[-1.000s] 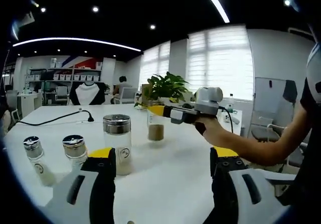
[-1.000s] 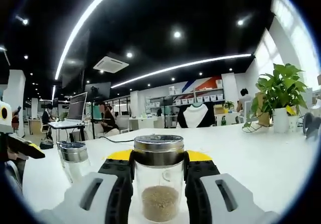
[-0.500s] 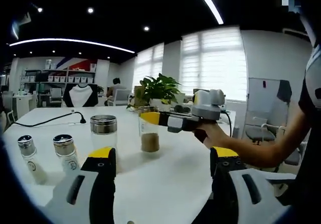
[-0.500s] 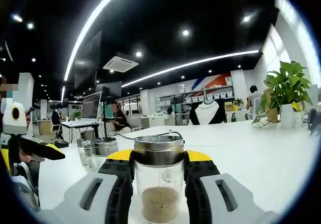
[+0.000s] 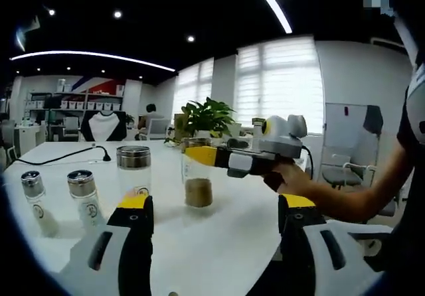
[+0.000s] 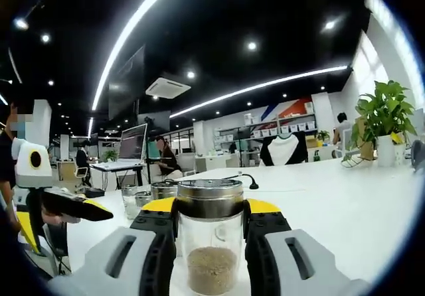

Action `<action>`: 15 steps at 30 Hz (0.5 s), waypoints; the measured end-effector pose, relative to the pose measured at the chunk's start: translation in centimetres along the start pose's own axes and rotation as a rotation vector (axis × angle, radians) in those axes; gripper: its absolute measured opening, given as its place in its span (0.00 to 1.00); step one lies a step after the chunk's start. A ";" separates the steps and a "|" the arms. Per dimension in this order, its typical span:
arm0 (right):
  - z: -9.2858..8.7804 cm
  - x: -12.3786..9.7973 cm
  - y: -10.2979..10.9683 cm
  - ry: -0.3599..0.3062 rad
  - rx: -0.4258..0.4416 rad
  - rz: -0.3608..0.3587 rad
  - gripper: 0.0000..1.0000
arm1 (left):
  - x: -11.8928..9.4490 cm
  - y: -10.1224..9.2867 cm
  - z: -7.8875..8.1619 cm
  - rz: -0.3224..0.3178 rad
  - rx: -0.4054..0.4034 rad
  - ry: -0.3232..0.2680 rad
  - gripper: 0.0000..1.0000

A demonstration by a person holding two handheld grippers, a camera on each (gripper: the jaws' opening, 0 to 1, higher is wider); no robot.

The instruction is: Rotate the seasoning bottle until the label or dispensing opening points toward the visible target arrow and the bottle remains upright within the marked orientation range

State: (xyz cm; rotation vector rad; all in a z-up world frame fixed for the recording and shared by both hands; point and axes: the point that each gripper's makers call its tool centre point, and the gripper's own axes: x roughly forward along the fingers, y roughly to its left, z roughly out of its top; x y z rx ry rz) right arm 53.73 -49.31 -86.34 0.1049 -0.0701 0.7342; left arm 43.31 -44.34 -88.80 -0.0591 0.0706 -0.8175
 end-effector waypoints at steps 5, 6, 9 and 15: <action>0.4 -0.1 1.0 -0.016 0.006 0.020 0.36 | -0.3 0.2 -0.3 -0.001 0.014 0.012 0.81; 0.5 -0.2 1.3 -0.019 0.010 0.024 0.36 | -0.3 0.2 -0.3 -0.002 0.019 0.014 0.81; 0.5 -0.3 2.0 -0.019 0.012 0.040 0.36 | -0.3 0.4 -0.4 0.002 0.036 0.020 0.81; 0.4 -0.5 3.0 -0.024 0.022 0.065 0.36 | -0.4 0.9 -0.9 0.012 0.042 0.026 0.79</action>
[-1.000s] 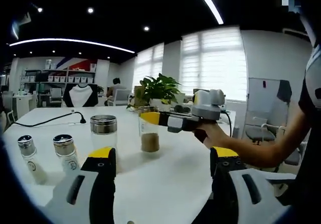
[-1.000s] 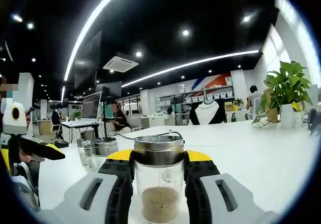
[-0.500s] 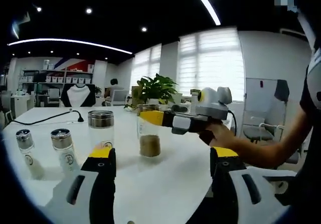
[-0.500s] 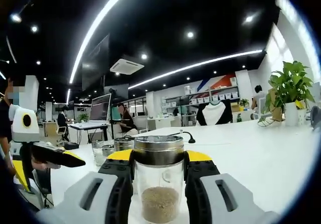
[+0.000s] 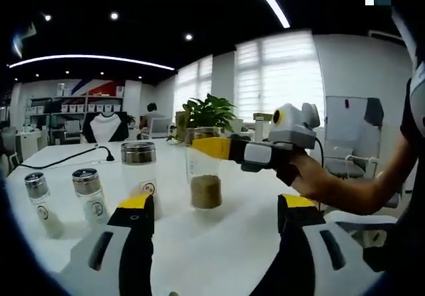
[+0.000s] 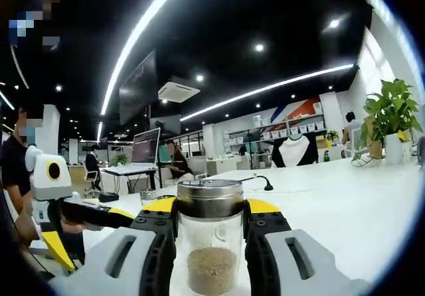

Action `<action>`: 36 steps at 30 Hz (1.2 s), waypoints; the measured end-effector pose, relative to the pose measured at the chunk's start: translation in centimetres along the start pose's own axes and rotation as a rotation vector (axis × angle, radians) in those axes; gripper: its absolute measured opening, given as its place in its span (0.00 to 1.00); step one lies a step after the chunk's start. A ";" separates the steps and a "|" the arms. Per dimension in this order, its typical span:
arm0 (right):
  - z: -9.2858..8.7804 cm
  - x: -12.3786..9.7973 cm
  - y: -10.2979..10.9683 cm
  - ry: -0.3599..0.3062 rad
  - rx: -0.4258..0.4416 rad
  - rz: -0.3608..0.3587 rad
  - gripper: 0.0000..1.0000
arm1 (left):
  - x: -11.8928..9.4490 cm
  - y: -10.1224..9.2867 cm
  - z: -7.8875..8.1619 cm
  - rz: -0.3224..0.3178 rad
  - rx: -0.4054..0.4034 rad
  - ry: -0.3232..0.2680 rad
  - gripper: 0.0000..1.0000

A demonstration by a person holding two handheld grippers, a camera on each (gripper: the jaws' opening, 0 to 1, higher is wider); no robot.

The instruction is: Rotate the seasoning bottle until the label or dispensing opening points toward the visible target arrow and the bottle remains upright within the marked orientation range

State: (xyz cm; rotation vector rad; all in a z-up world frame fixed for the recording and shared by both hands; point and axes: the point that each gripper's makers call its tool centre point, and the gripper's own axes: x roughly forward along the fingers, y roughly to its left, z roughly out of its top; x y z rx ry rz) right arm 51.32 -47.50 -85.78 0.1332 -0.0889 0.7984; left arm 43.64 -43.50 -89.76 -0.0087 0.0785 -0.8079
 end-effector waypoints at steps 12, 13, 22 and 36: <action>-1.3 -0.2 2.2 0.034 0.027 0.090 0.36 | 1.1 0.7 -1.0 -0.003 0.033 -0.003 0.76; -1.4 -0.2 2.5 0.041 0.024 0.099 0.36 | 1.2 0.9 -1.0 0.007 0.029 -0.011 0.76; -1.4 -0.7 5.0 0.066 0.018 0.186 0.36 | 1.9 1.2 -1.2 -0.052 0.160 0.039 0.71; -1.4 -1.3 7.2 0.069 0.031 0.235 0.36 | 2.5 0.5 -0.2 -0.167 0.142 -0.040 0.57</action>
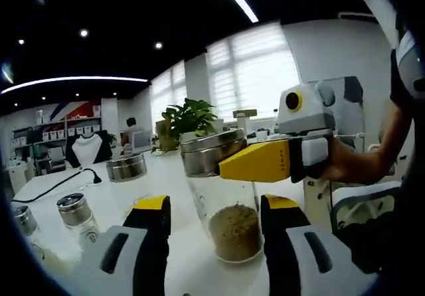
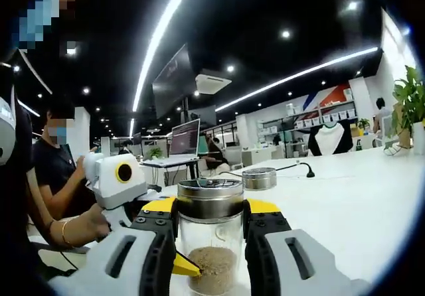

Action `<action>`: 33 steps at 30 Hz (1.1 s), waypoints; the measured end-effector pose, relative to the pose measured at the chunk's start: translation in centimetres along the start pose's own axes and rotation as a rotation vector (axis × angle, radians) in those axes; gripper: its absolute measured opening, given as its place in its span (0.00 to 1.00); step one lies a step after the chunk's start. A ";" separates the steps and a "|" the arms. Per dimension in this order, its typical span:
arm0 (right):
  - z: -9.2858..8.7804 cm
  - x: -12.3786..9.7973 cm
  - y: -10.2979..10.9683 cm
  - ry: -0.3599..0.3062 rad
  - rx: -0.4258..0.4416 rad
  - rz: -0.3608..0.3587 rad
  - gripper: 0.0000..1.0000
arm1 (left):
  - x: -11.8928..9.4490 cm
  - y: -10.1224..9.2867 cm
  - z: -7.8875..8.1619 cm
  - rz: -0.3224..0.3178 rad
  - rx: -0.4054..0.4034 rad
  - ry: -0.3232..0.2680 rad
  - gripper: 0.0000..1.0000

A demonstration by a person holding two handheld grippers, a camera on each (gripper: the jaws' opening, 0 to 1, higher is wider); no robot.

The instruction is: Rotate the seasoning bottle until the label or dispensing opening points toward the visible target arrow and the bottle remains upright within the marked orientation range

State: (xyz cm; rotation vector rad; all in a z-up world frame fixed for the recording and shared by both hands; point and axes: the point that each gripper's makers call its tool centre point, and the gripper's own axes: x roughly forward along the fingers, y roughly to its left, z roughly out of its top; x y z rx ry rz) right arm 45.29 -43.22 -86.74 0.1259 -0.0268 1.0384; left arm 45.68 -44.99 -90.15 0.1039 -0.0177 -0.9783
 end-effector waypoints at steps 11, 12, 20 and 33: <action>0.0 0.0 0.9 -0.004 0.012 0.027 0.36 | 0.3 -1.4 0.5 -0.115 0.083 -0.018 0.52; 0.0 0.0 1.0 -0.003 0.009 0.030 0.36 | 0.4 -1.7 0.5 -0.134 0.077 -0.019 0.51; -0.2 -0.4 1.1 0.000 -0.003 0.032 0.36 | 0.6 -1.7 0.7 -0.144 0.032 -0.048 0.48; -0.3 -0.6 0.4 -0.013 0.027 0.002 0.37 | 1.0 -1.0 0.3 0.005 0.068 -0.048 0.45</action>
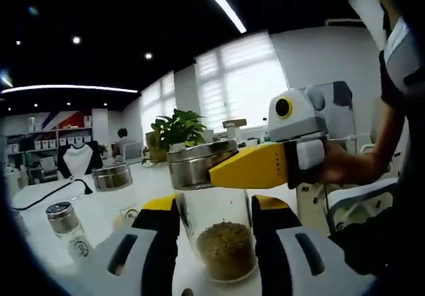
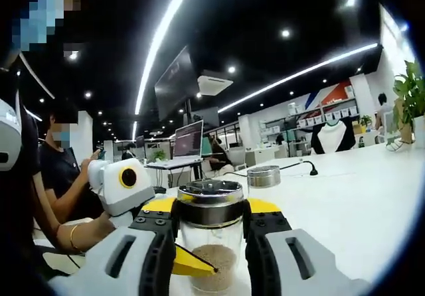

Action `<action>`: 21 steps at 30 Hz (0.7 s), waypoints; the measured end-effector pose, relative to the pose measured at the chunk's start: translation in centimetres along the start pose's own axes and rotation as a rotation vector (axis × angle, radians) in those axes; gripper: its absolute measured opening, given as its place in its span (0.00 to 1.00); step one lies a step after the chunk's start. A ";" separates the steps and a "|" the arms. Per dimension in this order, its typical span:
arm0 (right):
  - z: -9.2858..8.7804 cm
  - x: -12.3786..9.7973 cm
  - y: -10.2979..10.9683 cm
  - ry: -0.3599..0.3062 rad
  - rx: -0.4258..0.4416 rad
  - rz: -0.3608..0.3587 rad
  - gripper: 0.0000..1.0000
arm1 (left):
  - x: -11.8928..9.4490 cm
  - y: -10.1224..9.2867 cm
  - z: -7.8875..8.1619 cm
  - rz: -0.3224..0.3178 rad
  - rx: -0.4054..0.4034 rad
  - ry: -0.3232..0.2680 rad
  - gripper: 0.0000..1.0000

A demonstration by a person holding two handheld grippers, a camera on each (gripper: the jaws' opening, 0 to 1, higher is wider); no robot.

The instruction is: Rotate the seasoning bottle until the label or dispensing opening points toward the visible target arrow and the bottle remains upright within the marked orientation range

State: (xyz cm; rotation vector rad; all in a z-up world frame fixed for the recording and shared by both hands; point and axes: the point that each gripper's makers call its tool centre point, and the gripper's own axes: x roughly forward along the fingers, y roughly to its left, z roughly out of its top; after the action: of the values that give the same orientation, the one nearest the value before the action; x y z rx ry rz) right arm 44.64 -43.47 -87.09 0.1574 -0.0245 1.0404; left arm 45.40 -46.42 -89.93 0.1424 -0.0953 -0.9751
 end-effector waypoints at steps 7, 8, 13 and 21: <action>-0.2 0.4 -0.5 0.002 0.008 -0.037 0.38 | 0.4 0.4 -0.5 0.103 -0.040 -0.003 0.44; -0.4 0.4 -0.6 0.007 0.016 -0.043 0.38 | 0.4 0.5 -0.6 0.116 -0.038 0.005 0.44; -0.5 0.5 -0.7 0.001 0.042 -0.065 0.39 | 0.4 0.6 -0.8 0.192 -0.001 0.023 0.44; -0.5 0.9 -0.4 0.036 -0.028 -0.099 0.38 | -0.1 0.8 -0.7 0.329 -0.015 -0.003 0.43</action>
State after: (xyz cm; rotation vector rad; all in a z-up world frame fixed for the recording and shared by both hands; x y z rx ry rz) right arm 45.38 -42.81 -87.53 0.1138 0.0012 0.9437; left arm 46.13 -45.85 -90.48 0.1073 -0.1107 -0.6475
